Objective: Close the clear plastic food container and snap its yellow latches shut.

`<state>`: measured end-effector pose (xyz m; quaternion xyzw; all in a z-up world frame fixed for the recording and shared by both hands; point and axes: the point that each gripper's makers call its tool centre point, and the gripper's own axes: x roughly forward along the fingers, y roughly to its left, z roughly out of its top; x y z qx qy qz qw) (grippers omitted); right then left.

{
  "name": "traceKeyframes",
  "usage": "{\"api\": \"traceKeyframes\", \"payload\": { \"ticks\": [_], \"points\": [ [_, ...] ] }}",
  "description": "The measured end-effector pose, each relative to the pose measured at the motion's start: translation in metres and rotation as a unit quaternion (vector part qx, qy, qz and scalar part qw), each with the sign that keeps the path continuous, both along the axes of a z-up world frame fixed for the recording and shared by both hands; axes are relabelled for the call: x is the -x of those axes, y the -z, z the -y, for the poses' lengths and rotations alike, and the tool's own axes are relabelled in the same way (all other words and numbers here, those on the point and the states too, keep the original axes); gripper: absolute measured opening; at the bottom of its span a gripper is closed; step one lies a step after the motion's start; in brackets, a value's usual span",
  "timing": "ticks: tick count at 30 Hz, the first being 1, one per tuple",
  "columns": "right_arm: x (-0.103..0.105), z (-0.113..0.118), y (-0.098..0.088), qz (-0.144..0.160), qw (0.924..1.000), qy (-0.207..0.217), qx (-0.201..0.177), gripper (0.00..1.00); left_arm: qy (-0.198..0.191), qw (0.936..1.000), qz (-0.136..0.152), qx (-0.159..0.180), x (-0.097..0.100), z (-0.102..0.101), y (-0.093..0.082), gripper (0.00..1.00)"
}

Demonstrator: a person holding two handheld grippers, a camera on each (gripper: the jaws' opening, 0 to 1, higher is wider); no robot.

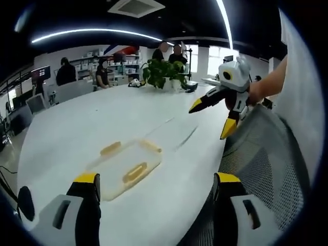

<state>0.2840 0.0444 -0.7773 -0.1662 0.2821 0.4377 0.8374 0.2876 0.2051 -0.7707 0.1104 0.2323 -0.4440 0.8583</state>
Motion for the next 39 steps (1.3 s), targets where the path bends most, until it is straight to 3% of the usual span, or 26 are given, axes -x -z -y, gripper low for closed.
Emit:
{"api": "traceKeyframes", "payload": {
  "ticks": [8, 25, 39],
  "points": [
    [-0.010, -0.011, -0.005, 0.006, 0.9997, -0.022, 0.008, 0.76, 0.011, 0.9998, -0.004, -0.016, -0.005, -0.005, 0.008, 0.90],
    [-0.035, -0.037, 0.004, 0.012, 0.9982, -0.043, 0.041, 0.74, 0.043, 0.9974, -0.022, -0.054, -0.009, -0.020, 0.029, 0.87],
    [-0.047, -0.051, 0.007, 0.023, 0.9944, -0.078, 0.068, 0.71, 0.058, 0.9948, -0.024, -0.080, -0.022, -0.032, 0.035, 0.83]
  ]
}}
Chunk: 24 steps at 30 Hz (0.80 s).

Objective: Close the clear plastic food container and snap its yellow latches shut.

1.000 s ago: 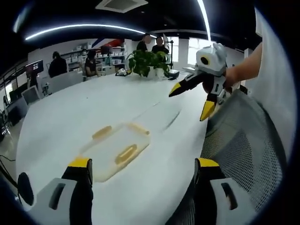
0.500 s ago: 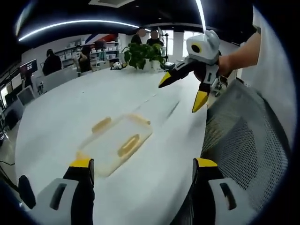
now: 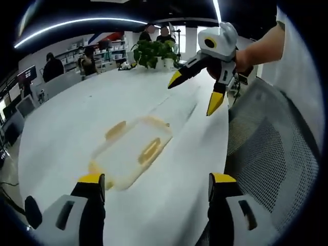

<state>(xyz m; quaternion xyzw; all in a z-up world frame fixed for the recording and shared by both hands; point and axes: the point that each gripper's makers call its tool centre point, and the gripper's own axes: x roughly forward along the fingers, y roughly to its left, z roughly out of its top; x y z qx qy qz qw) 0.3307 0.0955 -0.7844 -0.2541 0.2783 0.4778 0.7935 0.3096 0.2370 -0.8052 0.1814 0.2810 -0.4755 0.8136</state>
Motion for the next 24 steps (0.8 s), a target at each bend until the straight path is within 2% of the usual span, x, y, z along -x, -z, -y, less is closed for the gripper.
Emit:
{"api": "traceKeyframes", "payload": {
  "ticks": [12, 24],
  "points": [
    [-0.008, -0.009, 0.009, -0.002, 0.9987, -0.040, 0.032, 0.70, 0.012, 0.9997, 0.007, -0.021, -0.014, -0.014, -0.003, 0.80],
    [-0.014, -0.016, 0.018, -0.015, 0.9975, -0.053, 0.044, 0.69, 0.034, 0.9976, 0.002, -0.060, -0.025, -0.025, 0.008, 0.76]
  ]
}}
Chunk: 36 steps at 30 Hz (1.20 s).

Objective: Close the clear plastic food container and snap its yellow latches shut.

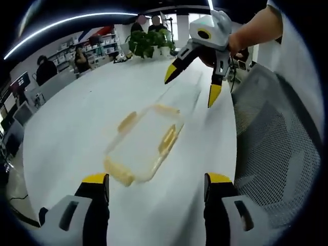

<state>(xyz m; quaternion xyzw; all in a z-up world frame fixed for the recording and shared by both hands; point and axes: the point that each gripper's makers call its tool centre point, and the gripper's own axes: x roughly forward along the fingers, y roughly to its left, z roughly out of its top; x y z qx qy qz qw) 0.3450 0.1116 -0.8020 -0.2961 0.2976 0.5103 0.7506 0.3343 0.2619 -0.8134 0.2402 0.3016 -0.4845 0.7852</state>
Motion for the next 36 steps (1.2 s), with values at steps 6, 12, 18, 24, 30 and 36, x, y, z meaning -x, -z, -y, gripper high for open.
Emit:
{"api": "traceKeyframes", "payload": {
  "ticks": [6, 12, 18, 24, 30, 36],
  "points": [
    [0.000, -0.001, 0.006, -0.009, 0.9999, -0.008, 0.009, 0.69, 0.026, 0.9995, -0.004, -0.020, 0.000, 0.000, 0.008, 0.75],
    [-0.002, 0.001, 0.011, -0.018, 0.9996, -0.014, 0.017, 0.69, 0.034, 0.9989, -0.007, -0.032, -0.005, -0.005, 0.012, 0.75],
    [-0.008, -0.002, 0.011, -0.028, 0.9992, -0.020, 0.023, 0.68, 0.042, 0.9982, -0.006, -0.041, -0.012, -0.011, 0.013, 0.75],
    [-0.011, -0.007, 0.012, -0.031, 0.9987, -0.030, 0.027, 0.65, 0.050, 0.9975, -0.011, -0.048, -0.018, -0.016, 0.015, 0.75],
    [-0.014, -0.005, 0.015, -0.031, 0.9986, -0.027, 0.033, 0.64, 0.064, 0.9960, -0.013, -0.060, -0.018, -0.020, 0.018, 0.72],
    [-0.020, -0.002, 0.016, -0.029, 0.9985, -0.026, 0.038, 0.64, 0.077, 0.9940, -0.015, -0.076, -0.015, -0.022, 0.023, 0.69]
  ]
}}
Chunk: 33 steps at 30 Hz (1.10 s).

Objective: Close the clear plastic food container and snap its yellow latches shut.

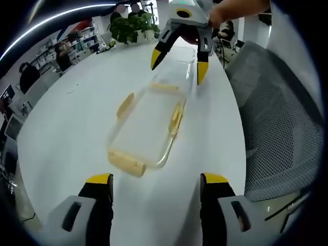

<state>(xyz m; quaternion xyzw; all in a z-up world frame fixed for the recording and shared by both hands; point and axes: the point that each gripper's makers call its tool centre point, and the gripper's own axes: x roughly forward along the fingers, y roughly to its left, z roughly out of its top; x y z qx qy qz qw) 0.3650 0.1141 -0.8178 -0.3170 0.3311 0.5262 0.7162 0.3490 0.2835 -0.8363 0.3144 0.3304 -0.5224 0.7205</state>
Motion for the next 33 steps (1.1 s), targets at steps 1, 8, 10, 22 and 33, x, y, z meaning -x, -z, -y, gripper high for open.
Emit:
{"api": "traceKeyframes", "payload": {
  "ticks": [1, 8, 10, 22, 33],
  "points": [
    [0.000, 0.000, 0.000, 0.000, 1.0000, -0.001, 0.001, 0.64, 0.002, 1.0000, -0.001, -0.002, 0.001, 0.000, 0.001, 0.69],
    [-0.006, 0.000, -0.001, -0.004, 1.0000, -0.001, 0.003, 0.64, 0.020, 0.9997, -0.004, -0.013, -0.001, -0.001, 0.004, 0.69],
    [-0.007, 0.000, 0.001, -0.007, 0.9999, -0.005, 0.007, 0.64, 0.023, 0.9996, -0.006, -0.016, -0.003, 0.000, 0.004, 0.68],
    [-0.010, 0.003, 0.013, -0.015, 0.9983, -0.038, 0.041, 0.61, 0.053, 0.9978, 0.008, -0.040, -0.020, 0.001, 0.003, 0.65],
    [-0.014, 0.004, 0.021, -0.024, 0.9969, -0.053, 0.054, 0.61, 0.077, 0.9949, 0.022, -0.061, -0.033, 0.003, 0.006, 0.65]
  ]
}}
